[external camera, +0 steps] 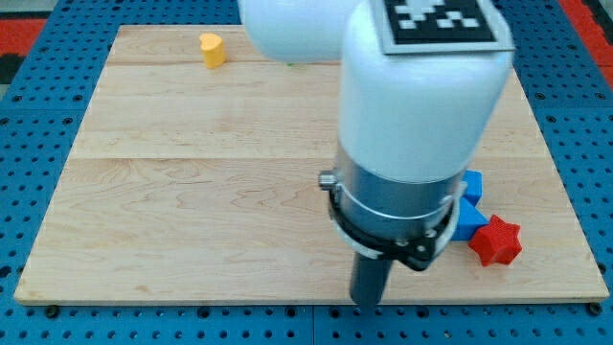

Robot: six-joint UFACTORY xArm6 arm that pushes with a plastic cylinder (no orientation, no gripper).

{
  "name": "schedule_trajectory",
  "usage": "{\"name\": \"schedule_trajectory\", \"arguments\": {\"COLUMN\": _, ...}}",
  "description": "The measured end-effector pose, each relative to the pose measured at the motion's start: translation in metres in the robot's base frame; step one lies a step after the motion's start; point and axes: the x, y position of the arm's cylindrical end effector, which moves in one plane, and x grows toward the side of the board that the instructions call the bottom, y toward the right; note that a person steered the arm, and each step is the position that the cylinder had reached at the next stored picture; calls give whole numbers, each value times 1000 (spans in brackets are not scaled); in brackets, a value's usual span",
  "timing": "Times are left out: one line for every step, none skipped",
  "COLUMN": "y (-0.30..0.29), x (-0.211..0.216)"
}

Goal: Move the red star to the bottom left of the yellow hexagon

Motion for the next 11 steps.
{"name": "schedule_trajectory", "arguments": {"y": 78, "x": 0}}
{"name": "schedule_trajectory", "arguments": {"y": 149, "x": 0}}
{"name": "schedule_trajectory", "arguments": {"y": 171, "x": -10}}
{"name": "schedule_trajectory", "arguments": {"y": 185, "x": -26}}
{"name": "schedule_trajectory", "arguments": {"y": 178, "x": -47}}
{"name": "schedule_trajectory", "arguments": {"y": 105, "x": -47}}
{"name": "schedule_trajectory", "arguments": {"y": 42, "x": -48}}
{"name": "schedule_trajectory", "arguments": {"y": 10, "x": -68}}
{"name": "schedule_trajectory", "arguments": {"y": 9, "x": -96}}
{"name": "schedule_trajectory", "arguments": {"y": 7, "x": -127}}
{"name": "schedule_trajectory", "arguments": {"y": -3, "x": -155}}
